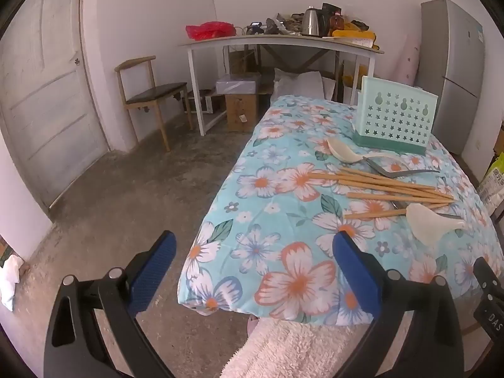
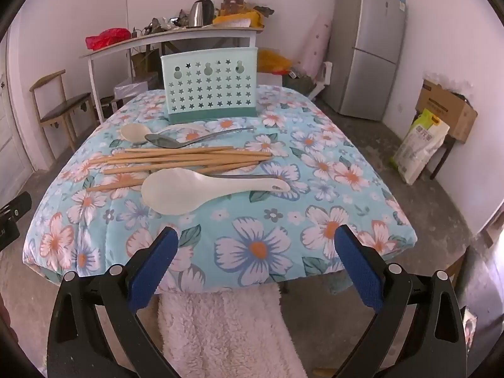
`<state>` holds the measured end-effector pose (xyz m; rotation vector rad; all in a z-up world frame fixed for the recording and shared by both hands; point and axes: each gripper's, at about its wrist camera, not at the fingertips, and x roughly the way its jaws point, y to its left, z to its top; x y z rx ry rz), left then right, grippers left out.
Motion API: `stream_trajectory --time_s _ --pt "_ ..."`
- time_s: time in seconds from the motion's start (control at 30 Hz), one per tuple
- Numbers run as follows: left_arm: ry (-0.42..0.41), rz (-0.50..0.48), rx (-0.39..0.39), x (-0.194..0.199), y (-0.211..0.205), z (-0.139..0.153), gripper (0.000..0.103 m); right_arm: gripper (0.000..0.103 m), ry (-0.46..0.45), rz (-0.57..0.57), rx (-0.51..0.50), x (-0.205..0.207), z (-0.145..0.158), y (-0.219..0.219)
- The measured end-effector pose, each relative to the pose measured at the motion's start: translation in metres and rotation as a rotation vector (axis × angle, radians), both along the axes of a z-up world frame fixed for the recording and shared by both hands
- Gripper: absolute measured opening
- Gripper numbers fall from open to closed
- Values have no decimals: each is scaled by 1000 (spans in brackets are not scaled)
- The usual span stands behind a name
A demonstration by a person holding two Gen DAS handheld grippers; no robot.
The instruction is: Organize utensils
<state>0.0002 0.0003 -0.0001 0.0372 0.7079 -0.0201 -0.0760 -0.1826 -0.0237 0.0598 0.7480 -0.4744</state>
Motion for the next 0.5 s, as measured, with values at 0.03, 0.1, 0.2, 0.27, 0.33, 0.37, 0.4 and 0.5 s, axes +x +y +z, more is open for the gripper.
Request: stream_trajectory --time_s 0.03,0.1,0.2,0.27,0.33,0.37,0.4,0.5 --pt "-2 0 -1 0 0 0 97 95 0 0 -1 0 0 0" --pt "0 -2 -2 0 0 0 97 95 -4 -1 -2 1 2 -1" --pt "-5 2 3 0 0 0 97 95 -6 -3 -2 2 3 -3" --pt "-5 2 4 1 0 0 97 95 -13 -2 -8 2 5 2" --pt "-6 2 2 0 0 0 97 95 -19 0 -7 0 5 2" --pt "-5 2 2 0 0 0 97 95 -19 -1 -7 0 6 2" --pt "-4 2 1 0 0 0 97 95 -19 -1 -8 0 6 2" --pt "-8 1 3 0 0 0 97 95 -19 0 -5 0 5 1"
